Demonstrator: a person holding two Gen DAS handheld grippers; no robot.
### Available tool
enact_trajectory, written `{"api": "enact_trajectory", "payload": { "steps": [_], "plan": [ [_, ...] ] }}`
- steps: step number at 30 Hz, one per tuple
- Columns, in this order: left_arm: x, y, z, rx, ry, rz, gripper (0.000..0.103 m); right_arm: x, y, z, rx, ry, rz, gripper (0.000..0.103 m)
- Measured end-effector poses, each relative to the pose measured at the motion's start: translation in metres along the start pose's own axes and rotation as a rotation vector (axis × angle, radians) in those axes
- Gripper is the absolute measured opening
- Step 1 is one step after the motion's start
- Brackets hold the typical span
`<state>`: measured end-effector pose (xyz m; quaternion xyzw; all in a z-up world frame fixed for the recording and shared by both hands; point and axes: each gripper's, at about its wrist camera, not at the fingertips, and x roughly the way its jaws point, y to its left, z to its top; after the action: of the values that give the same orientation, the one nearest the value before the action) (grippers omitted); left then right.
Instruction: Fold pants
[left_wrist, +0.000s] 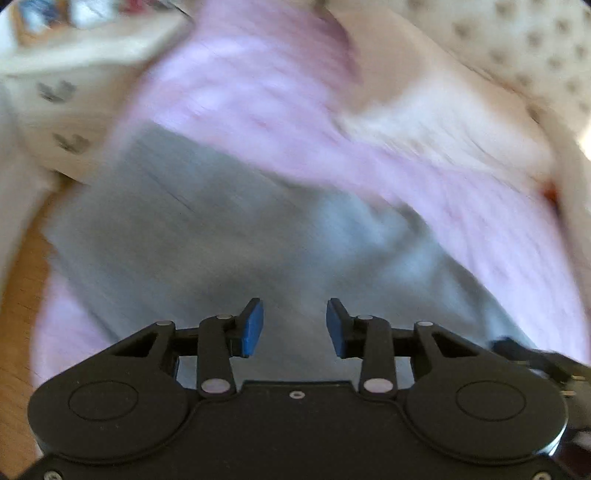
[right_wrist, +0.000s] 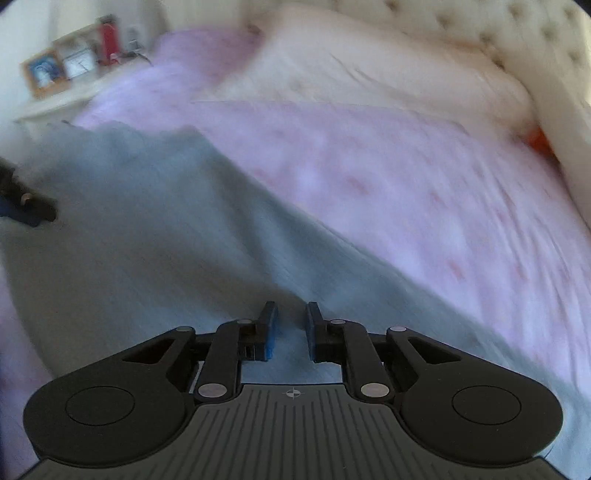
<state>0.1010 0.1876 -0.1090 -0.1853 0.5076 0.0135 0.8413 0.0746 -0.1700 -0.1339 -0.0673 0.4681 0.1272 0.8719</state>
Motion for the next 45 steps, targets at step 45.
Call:
{"api": "enact_trajectory", "payload": {
  "steps": [45],
  "plan": [
    [0.021,-0.147,-0.047,0.260,-0.047,-0.086,0.052,-0.049,-0.150,-0.026,-0.077,-0.101,-0.023,0.020]
  ]
}}
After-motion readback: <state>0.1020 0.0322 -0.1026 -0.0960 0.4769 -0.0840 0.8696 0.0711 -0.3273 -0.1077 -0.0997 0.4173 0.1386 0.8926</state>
